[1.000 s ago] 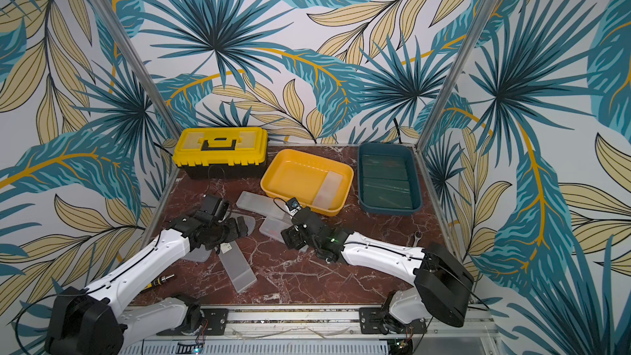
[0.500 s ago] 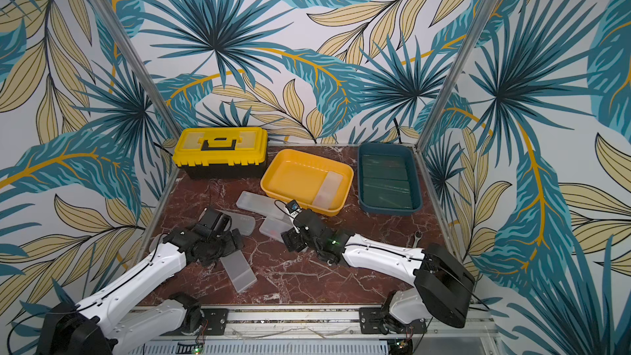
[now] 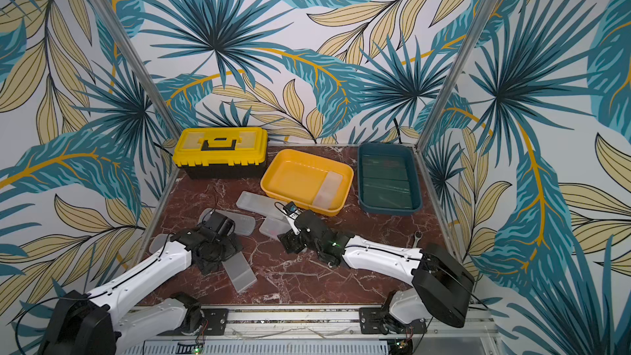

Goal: Place the pencil cases by color into the storage box
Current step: Pick up the pencil case from the center of the board.

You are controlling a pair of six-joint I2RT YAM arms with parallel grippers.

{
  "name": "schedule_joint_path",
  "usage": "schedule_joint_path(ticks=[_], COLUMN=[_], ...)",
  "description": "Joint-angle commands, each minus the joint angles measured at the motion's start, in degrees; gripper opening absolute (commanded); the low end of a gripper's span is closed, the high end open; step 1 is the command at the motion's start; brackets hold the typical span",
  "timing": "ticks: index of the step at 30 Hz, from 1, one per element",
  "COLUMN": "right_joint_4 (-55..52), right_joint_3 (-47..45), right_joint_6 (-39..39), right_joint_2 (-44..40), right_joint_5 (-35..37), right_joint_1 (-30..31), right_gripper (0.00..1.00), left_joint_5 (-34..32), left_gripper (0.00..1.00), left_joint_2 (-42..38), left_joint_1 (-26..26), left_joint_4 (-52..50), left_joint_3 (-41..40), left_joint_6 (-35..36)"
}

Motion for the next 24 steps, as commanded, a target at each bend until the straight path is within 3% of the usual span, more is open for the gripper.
schedule_joint_path(ticks=[1, 16, 20, 24], right_joint_4=[1.57, 2.03, 1.85, 1.56], right_joint_3=[-1.91, -3.25, -3.65, -3.60], right_joint_6=[-1.01, -1.17, -1.19, -1.28], right_joint_2=[-0.48, -1.47, -1.64, -1.43], right_joint_5=[-0.68, -0.11, 0.12, 0.58], right_joint_1=[0.36, 0.32, 0.32, 0.32], right_gripper=[0.87, 0.87, 0.87, 0.87], left_joint_5=[-0.70, 0.45, 0.80, 1.04], left_gripper=[1.00, 0.99, 0.96, 0.86], left_joint_2=[0.99, 8.87, 10.42, 11.15], left_joint_1=[-0.31, -2.44, -2.93, -3.10], left_joint_4=[0.83, 5.77, 6.96, 7.55], left_joint_3=[-0.64, 0.15, 0.15, 0.06], left_joint_6=[-2.19, -3.68, -3.49, -3.49])
